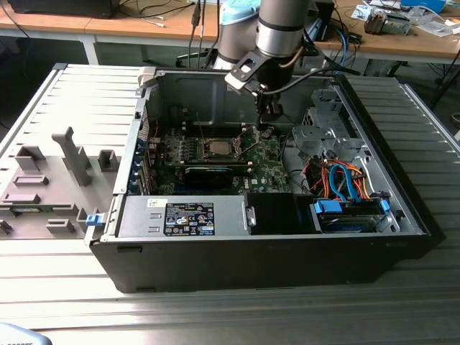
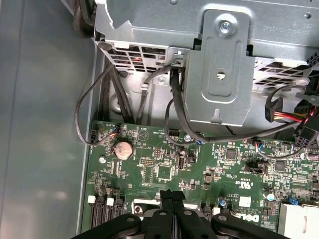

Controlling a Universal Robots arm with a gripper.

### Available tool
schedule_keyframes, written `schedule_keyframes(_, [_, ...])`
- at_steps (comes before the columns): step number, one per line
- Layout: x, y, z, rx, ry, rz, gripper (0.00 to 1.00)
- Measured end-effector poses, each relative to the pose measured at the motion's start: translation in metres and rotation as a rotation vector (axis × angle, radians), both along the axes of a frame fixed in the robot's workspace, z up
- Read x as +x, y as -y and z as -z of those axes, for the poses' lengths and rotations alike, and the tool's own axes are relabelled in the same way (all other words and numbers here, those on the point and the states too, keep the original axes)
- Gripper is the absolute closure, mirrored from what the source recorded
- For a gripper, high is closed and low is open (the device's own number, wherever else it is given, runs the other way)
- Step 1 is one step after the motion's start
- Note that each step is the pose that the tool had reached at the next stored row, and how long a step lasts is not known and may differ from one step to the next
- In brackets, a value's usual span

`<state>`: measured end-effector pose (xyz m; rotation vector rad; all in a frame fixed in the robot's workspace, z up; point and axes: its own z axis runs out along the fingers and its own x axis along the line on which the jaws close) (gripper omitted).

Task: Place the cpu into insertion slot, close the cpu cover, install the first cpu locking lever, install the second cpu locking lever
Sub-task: 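Close the cpu cover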

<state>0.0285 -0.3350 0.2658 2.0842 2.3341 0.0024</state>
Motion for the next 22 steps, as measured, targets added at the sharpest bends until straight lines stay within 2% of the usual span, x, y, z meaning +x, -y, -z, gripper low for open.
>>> schedule_keyframes(13, [0.0077, -0.0005, 0.0029, 0.0003, -0.0014, 0.0, 0.89])
schedule_keyframes(16, [0.0116, -0.0009, 0.0051, 0.0, -0.0034, 0.0, 0.89])
schedule_keyframes(22, [0.0142, -0.0014, 0.0161, 0.0, -0.0071, 0.0, 0.89])
